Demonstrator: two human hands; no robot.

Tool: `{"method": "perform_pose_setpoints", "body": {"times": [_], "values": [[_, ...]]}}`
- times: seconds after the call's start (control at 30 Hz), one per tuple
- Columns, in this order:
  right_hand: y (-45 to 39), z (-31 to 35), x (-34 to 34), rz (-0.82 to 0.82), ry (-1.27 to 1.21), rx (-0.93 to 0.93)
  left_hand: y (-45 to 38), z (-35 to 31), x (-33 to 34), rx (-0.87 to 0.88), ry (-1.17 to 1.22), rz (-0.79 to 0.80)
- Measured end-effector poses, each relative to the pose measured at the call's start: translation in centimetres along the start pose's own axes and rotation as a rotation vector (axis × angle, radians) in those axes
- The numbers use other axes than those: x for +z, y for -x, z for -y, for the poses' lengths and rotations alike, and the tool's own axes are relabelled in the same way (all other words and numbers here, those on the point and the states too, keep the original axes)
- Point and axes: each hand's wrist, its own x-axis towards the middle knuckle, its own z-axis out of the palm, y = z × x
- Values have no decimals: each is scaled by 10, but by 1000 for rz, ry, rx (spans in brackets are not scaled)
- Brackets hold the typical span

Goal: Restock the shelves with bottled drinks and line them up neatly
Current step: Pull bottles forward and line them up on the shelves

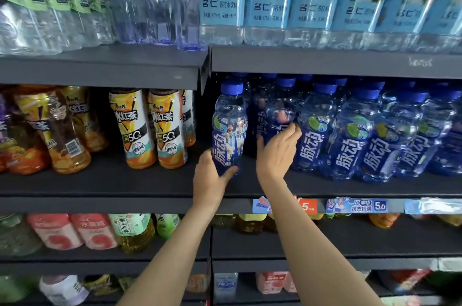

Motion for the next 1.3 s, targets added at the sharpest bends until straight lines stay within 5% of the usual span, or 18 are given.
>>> {"method": "perform_pose_setpoints", "body": {"times": [0.17,0.4,0.67,1.3], "values": [[-11,4,-2,32,-13,78,-13,-8,5,-45,27,49],[3,-19,-6,128,158,-119,-20,-7,23,-64,-69,11],[4,-27,-4,305,1,9,-24,-8,29,-73,-240,-3],[6,-25,-17,311,30,-78,-35,-16,34,-122,-286,-35]]}}
